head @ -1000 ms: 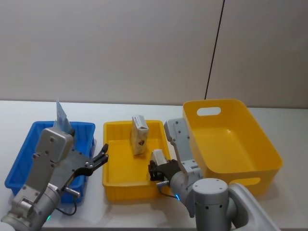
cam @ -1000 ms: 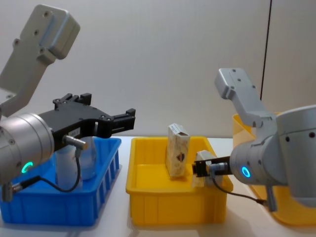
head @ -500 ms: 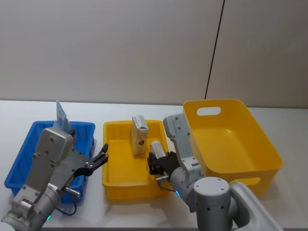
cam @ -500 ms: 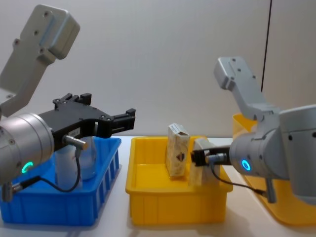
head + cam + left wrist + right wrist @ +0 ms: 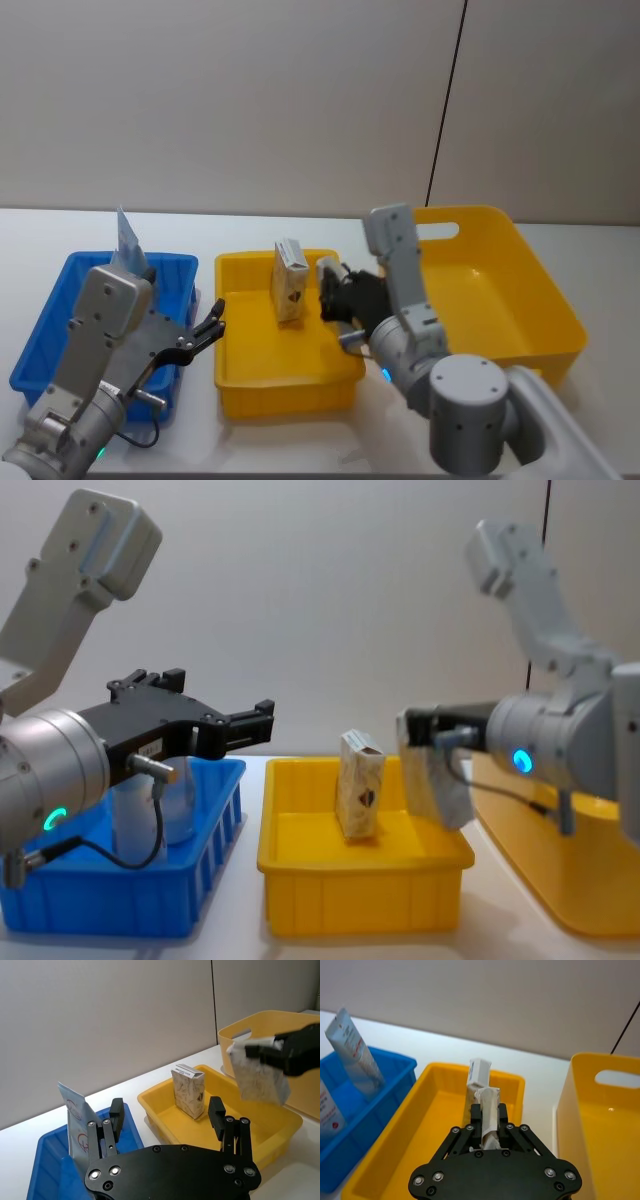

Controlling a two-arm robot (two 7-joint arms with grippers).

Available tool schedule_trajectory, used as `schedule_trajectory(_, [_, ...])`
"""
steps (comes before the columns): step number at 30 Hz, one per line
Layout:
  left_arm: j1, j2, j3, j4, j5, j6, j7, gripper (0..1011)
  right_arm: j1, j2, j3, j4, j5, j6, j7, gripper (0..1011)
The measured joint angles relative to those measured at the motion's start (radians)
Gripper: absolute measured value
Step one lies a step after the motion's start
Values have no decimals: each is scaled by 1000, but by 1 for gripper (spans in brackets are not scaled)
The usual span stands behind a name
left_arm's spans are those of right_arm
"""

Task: Bimanual collaborative sorting of washing and personal care products

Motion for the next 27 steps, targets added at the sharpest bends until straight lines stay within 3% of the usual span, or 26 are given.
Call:
schedule_trajectory(8, [0,0,0,0,0,0,0,1001,-3,36,46,-70,-3,-53,4,26])
schedule_trajectory(27, [0,0,0,0,0,0,0,1001,-16,118,138,-186,-76,-67,-63,15])
